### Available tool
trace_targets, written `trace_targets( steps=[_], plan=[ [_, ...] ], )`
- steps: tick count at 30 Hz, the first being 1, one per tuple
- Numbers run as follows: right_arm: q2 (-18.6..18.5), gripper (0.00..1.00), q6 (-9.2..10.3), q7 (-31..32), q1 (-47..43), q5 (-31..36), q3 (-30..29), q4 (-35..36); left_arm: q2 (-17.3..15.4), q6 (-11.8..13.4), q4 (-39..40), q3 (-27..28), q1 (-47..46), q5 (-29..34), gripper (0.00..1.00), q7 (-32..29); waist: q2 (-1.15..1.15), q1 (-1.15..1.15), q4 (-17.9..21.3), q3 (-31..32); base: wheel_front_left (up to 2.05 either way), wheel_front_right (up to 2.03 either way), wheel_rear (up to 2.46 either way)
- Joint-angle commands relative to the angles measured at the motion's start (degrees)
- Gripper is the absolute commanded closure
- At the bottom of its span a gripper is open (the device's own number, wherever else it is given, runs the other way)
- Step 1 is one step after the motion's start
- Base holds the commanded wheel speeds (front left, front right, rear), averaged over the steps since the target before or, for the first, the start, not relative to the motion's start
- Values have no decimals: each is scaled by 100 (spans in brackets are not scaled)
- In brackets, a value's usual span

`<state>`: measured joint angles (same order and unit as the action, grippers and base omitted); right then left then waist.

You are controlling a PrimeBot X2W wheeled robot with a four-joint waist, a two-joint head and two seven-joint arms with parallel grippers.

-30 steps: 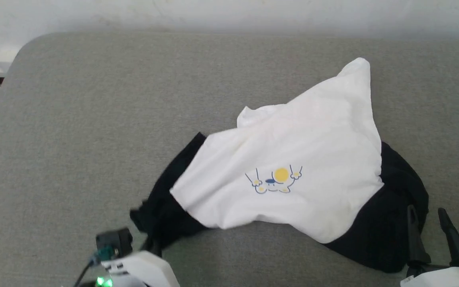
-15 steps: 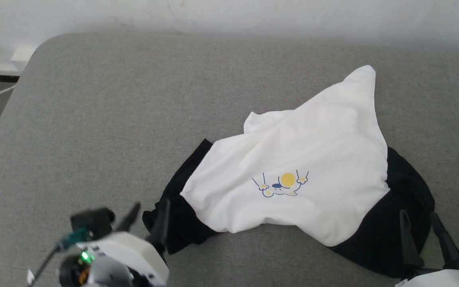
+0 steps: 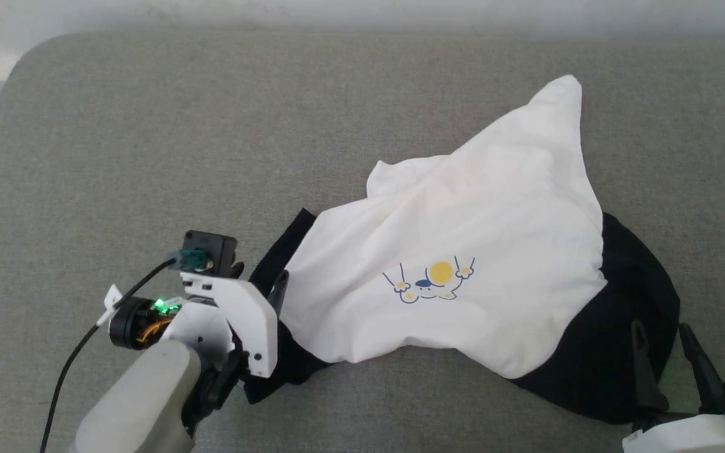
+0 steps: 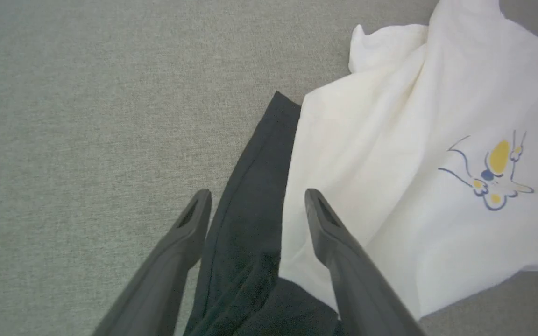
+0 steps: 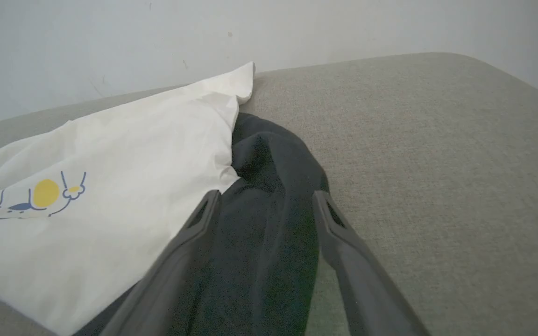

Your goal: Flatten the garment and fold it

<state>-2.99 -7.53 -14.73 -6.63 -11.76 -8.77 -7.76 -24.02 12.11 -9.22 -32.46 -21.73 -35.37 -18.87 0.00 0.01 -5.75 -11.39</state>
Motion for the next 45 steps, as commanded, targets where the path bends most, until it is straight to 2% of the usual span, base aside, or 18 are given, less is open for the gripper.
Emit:
trace_targets(
  steps=[1, 9, 13, 17, 23, 27, 28, 29, 30, 37, 40, 45],
  plan=[
    [12, 0, 4, -27, 87, 50, 0, 20, 7, -95, -272, -102, -207, 101, 0, -68, 0, -1, 124, -121, 0, 0, 0],
    [12, 0, 4, -27, 131, 68, -42, 57, 171, -284, -1353, -180, -659, 54, 0, -177, 0, -1, 227, -248, 0, 0, 0],
    [12, 0, 4, -27, 101, 59, -69, 49, 196, -302, -1502, -19, -791, -89, 0, -89, 0, -1, 177, -259, 0, 0, 0],
    [12, 0, 4, -27, 133, 66, -40, 24, 147, -407, -1678, -128, -829, -98, 0, -301, 0, -1, 132, -270, 0, 0, 0],
    [12, 0, 4, -27, 180, 83, -57, 58, 365, -610, -1796, -179, -842, -369, 0, -519, 0, -1, 57, -345, 0, 0, 0],
    [12, 0, 4, -27, 195, 100, -69, 61, 430, -651, -1840, -223, -868, -398, 0, -554, 0, -1, 45, -387, 0, 0, 0],
    [12, 0, 4, -27, 202, 104, -71, 59, 443, -651, -1864, -233, -878, -394, 31, -543, 0, -1, 46, -401, 0, 0, 0],
    [12, 0, 4, -27, 210, 107, -70, 56, 452, -661, -1892, -247, -888, -384, 79, -524, 0, -1, 49, -413, 0, 0, 0],
    [12, 0, 4, -27, 218, 108, -67, 52, 458, -706, -1919, -283, -895, -370, 100, -513, 0, -1, 55, -425, 0, 0, 0],
    [12, 0, 4, -27, 262, 92, -72, 30, 569, -853, -1927, -215, -942, -458, 100, -154, 0, -1, 72, -460, 0, 0, 0],
    [12, 0, 4, -27, 247, 79, -97, 3, 545, -791, -1754, -50, -1028, -476, 100, 126, 0, -1, 51, -418, 0, 0, 0],
    [12, 0, 4, -27, 215, 26, -79, -71, 405, -486, -1295, 349, -1171, -470, 100, 596, 0, -1, -3, -256, 0, 0, 0]
  ],
)
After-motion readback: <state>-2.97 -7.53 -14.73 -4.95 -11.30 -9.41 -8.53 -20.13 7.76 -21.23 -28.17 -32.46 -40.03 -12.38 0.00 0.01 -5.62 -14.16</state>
